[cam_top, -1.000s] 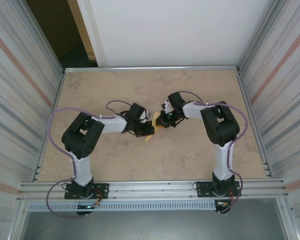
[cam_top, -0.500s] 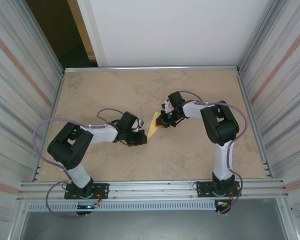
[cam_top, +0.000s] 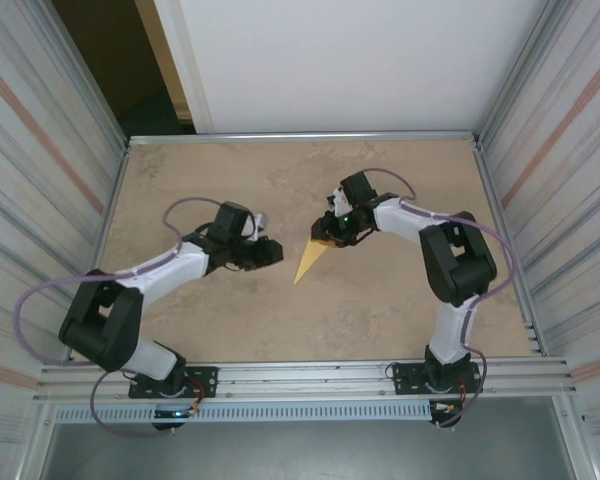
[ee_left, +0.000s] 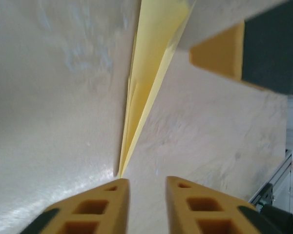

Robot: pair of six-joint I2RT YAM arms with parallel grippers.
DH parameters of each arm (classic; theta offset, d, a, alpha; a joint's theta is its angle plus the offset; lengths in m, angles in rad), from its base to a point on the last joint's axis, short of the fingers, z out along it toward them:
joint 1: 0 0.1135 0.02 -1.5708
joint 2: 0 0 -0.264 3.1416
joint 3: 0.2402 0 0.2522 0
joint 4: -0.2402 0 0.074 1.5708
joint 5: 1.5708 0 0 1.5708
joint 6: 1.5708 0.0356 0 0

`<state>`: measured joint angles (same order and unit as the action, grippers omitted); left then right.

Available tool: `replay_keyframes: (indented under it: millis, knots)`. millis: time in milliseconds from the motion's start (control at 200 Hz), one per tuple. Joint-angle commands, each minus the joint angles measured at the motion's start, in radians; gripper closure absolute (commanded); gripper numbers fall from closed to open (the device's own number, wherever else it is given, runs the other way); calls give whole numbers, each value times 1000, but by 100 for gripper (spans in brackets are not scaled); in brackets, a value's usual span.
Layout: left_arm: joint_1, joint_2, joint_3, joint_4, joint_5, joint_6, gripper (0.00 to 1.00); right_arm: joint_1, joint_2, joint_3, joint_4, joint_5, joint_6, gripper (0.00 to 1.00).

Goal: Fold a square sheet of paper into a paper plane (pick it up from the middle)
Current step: Fold the wing for the fifth time at the center of the table, then turn over a paper plane at the center of the table.

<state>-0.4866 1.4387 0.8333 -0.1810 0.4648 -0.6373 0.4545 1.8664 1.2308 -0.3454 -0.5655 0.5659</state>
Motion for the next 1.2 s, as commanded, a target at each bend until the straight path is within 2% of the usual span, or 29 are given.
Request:
replay_keyframes:
  millis: [0, 70, 150, 266, 416, 581, 857, 1198]
  knots:
    - [63, -83, 35, -99, -50, 45, 59, 18, -100, 36, -98, 153, 4, 50]
    - [99, -119, 52, -148, -96, 97, 48, 38, -125, 35, -153, 301, 20, 40]
    - [116, -159, 58, -189, -191, 159, 35, 67, -139, 37, -194, 421, 60, 35]
    - [129, -214, 39, -201, -310, 210, 18, 110, -128, 48, -224, 498, 159, 32]
    - [154, -274, 4, -195, -370, 239, 6, 180, -46, 119, -267, 572, 282, 31]
    - [194, -317, -49, -158, -314, 241, 1, 236, 83, 250, -349, 659, 358, 29]
    - [220, -316, -59, -173, -234, 243, 1, 245, 170, 308, -407, 705, 444, 32]
    - [220, -289, -42, -190, -265, 251, 1, 244, 169, 325, -470, 735, 449, 42]
